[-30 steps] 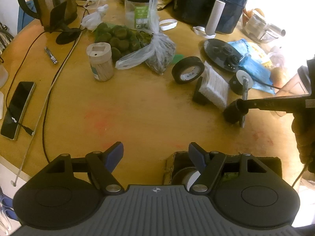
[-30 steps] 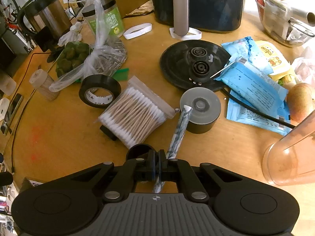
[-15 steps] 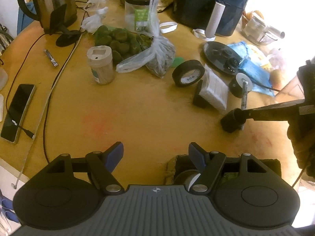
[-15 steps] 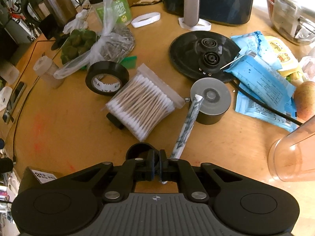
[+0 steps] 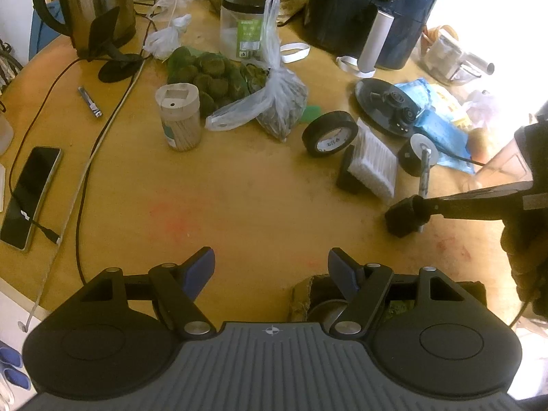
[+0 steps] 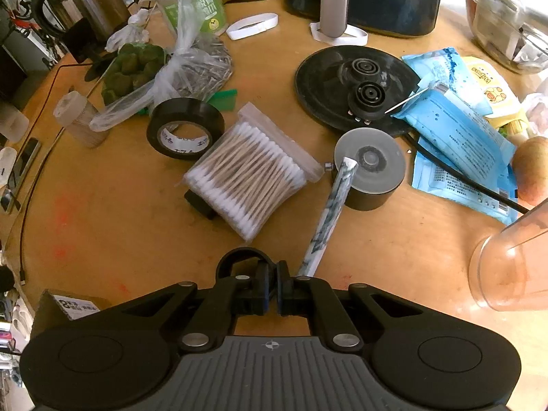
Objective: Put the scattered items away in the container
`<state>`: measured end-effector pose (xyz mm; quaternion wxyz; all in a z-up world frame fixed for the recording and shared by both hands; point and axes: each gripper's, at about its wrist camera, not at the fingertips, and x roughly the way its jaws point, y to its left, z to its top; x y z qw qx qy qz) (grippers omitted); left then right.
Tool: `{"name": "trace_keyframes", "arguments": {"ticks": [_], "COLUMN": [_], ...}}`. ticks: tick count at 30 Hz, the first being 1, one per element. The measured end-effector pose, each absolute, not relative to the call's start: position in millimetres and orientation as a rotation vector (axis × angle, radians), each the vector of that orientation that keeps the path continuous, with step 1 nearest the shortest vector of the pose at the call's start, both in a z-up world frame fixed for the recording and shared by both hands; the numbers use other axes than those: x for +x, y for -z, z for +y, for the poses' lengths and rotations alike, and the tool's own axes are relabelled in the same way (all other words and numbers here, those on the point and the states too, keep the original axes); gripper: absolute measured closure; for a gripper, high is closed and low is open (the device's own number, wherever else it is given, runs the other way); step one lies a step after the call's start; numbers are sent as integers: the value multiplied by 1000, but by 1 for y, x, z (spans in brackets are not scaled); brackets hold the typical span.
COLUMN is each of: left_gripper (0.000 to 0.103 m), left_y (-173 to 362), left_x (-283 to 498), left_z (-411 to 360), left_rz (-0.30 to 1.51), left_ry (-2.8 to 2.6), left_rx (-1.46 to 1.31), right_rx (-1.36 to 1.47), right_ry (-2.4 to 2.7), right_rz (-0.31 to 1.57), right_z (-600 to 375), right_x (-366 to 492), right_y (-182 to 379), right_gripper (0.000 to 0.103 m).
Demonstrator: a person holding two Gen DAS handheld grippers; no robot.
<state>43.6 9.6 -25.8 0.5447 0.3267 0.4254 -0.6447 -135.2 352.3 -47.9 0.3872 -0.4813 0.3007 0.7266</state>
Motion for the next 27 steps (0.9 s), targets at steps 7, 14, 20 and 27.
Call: {"name": "trace_keyframes", "arguments": {"ticks": [7,14,20,27], "left_gripper": [30,30,30,30], "left_y": [23,22,23,21], "left_x": [42,40,35,26], "left_z": [5,-1,-10,-26], "left_rz": [989,970,950,900], "left_ry": [1570,1618,1666,1735], "left_rx": [787,805,833,872], "right_rx": [-1171,-1102,-1043,-974], "right_ry": [-1846,-1830,-1792,-1735], "right_rz": [770,781,802,828], "right_z": [344,334,325,313], "right_x": [-134,-128,-118,-102], "right_y": [33,15,5,-3], "right_gripper": [97,97,97,97]}}
